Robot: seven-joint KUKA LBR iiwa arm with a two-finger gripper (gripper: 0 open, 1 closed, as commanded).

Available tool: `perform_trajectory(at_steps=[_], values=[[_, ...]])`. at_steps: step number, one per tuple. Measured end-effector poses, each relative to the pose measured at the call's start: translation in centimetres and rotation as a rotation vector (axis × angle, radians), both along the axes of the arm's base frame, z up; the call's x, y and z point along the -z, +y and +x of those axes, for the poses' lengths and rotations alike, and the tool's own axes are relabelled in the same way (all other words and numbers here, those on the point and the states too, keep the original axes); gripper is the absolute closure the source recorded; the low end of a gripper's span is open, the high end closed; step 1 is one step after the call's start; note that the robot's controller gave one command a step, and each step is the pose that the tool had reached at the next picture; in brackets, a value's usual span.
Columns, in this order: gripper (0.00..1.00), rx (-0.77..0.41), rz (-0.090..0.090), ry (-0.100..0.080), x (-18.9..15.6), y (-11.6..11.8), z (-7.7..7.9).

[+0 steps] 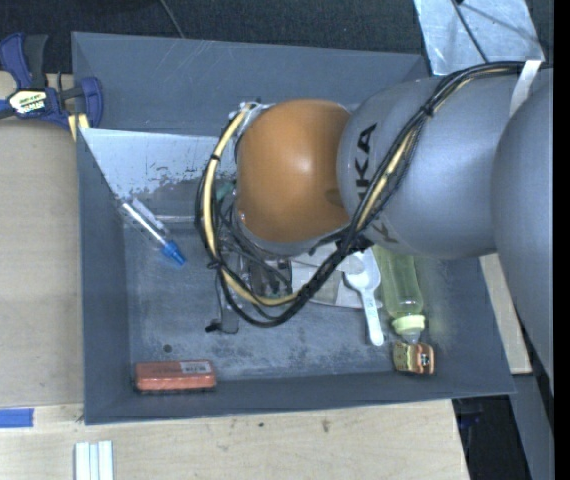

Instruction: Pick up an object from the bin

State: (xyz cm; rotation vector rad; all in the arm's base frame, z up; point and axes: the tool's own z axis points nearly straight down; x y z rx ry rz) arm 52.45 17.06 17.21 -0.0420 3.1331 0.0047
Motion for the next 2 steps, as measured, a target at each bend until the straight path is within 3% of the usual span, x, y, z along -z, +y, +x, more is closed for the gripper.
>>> perform_trajectory(at_steps=[1, 2], values=[[0.00, 0.131, -0.004, 0.013, 1.6, 0.2, 2.7], [0.00, 0.079, -0.002, 0.006, 0.0, -2.7, 3.3]])
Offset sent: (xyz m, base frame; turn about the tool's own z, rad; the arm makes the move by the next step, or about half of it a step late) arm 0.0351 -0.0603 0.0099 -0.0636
